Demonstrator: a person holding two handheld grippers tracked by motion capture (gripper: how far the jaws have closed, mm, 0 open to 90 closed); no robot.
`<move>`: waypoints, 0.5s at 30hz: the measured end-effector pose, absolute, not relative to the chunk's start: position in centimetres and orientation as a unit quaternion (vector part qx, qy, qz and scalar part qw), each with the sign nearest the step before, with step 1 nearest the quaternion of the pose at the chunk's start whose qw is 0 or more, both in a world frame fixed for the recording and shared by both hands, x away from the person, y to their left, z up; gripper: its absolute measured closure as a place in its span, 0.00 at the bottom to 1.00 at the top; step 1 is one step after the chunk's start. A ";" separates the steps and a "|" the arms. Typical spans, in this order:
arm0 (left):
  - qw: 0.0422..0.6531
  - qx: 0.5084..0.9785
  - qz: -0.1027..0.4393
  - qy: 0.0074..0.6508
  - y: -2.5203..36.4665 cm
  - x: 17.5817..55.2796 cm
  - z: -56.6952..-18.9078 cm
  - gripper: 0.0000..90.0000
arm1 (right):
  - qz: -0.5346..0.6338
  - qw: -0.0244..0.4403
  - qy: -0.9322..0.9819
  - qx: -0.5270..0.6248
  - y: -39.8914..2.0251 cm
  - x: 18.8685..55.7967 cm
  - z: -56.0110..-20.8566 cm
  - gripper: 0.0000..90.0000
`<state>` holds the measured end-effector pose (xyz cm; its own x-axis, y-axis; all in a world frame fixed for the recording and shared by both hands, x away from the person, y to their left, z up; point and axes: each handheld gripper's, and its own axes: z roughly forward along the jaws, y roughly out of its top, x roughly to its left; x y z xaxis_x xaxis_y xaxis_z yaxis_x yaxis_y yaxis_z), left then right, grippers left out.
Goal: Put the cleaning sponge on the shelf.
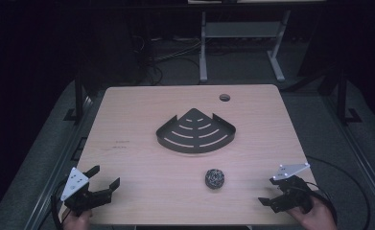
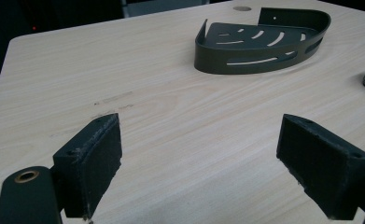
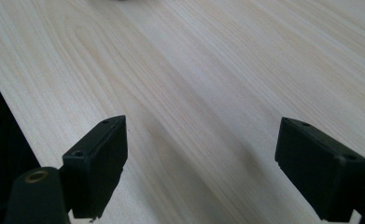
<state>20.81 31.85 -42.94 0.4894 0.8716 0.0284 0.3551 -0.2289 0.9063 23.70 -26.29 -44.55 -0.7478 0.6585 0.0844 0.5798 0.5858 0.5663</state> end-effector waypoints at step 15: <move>0.458 0.731 0.284 0.418 31.8 20.8 -42.9 0.15 | 0.287 0.062 0.897 0.332 -25.1 23.9 -44.5 0.18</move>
